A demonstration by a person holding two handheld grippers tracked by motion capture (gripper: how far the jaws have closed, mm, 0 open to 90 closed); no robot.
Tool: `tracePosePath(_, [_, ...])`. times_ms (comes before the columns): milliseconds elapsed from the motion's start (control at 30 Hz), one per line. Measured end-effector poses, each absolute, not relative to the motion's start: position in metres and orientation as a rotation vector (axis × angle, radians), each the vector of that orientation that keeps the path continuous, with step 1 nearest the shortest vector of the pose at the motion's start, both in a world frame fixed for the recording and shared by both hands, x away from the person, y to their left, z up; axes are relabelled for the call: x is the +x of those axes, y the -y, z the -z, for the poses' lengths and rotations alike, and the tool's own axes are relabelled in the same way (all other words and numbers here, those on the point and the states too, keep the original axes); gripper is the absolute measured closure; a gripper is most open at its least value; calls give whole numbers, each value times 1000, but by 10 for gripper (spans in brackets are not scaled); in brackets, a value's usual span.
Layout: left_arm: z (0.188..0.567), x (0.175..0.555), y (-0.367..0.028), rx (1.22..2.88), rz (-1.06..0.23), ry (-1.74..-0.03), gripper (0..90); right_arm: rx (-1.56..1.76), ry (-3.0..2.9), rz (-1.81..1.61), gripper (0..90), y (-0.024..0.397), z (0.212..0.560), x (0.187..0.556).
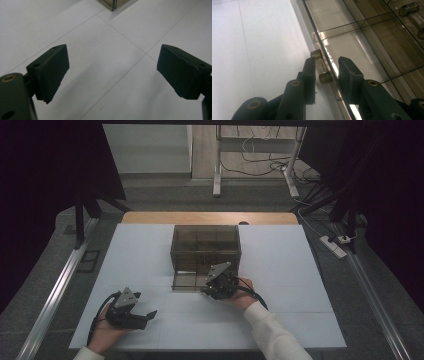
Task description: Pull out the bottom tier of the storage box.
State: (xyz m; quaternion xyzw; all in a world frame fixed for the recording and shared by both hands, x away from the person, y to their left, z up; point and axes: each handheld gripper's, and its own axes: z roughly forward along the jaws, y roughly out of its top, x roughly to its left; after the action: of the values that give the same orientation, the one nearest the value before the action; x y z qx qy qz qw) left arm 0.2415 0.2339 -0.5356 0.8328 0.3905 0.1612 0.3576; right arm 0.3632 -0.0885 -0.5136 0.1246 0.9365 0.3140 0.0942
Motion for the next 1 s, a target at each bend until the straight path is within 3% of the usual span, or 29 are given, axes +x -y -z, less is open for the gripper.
tracePosePath(733, [536, 241, -234, 2156, -422, -999, 109, 354, -2790, -943, 684, 89, 511, 360])
tracePosePath(1000, [536, 241, -234, 2156, -419, -1000, 109, 454, -2698, -1050, 570, 99, 501, 363])
